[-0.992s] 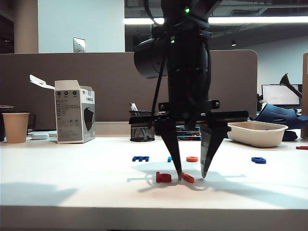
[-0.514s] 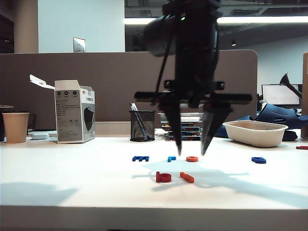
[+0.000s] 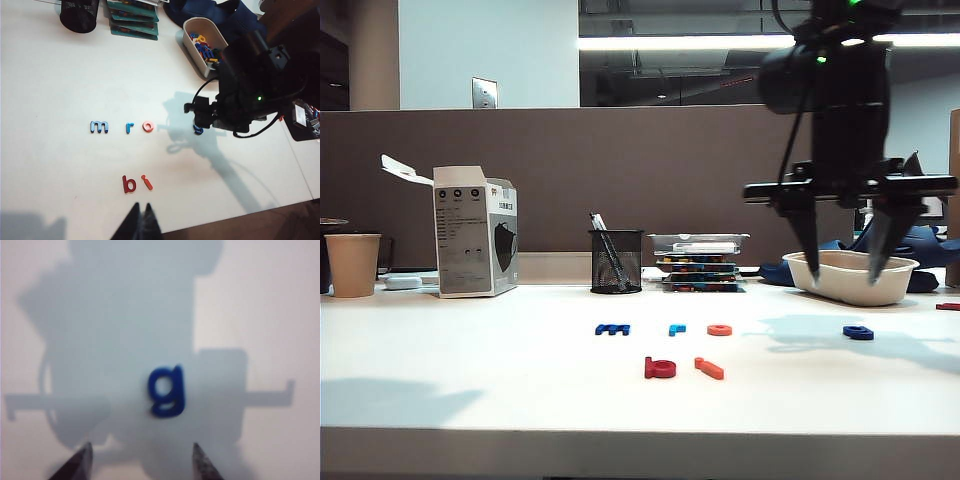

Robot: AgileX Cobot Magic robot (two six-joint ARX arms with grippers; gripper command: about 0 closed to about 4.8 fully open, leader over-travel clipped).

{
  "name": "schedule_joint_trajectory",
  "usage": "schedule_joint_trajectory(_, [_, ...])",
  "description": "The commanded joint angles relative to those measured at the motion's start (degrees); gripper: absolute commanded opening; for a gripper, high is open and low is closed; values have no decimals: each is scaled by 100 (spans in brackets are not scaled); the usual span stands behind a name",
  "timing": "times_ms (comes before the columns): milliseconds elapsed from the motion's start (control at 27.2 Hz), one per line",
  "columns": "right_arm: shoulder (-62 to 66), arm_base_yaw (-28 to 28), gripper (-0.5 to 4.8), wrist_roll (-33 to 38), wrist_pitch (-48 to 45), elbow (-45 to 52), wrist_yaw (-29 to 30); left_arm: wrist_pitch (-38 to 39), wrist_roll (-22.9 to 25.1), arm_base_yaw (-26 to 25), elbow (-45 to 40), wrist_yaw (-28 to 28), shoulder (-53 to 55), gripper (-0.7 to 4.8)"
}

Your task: Select the appropriate letters from the row of letter magnets placed on the table to arrange into the word "big".

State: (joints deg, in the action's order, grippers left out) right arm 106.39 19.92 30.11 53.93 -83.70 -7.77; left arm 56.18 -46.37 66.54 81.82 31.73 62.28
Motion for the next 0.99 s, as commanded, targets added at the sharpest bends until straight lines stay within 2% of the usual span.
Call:
schedule_joint_trajectory(37, [0, -201, 245, -225, -313, -17, -7, -55, -15, 4, 11, 44, -11, -5])
schedule_joint_trajectory(147, [61, -348, 245, -424, -428, -17, 92, -55, -15, 11, 11, 42, -11, -5])
schedule_joint_trajectory(220, [173, -428, 245, -651, -450, -17, 358, -55, -15, 7, 11, 46, -11, -5])
schedule_joint_trajectory(331, [413, -435, 245, -903, -450, -15, 367, -55, -15, 9, 11, 42, -11, -5])
schedule_joint_trajectory(918, [763, -487, 242, -957, -367, -15, 667, -55, -15, 9, 11, 42, -11, -5])
schedule_joint_trajectory(992, [763, -487, 228, -957, -289, -15, 664, -55, -15, 9, 11, 44, -11, -5])
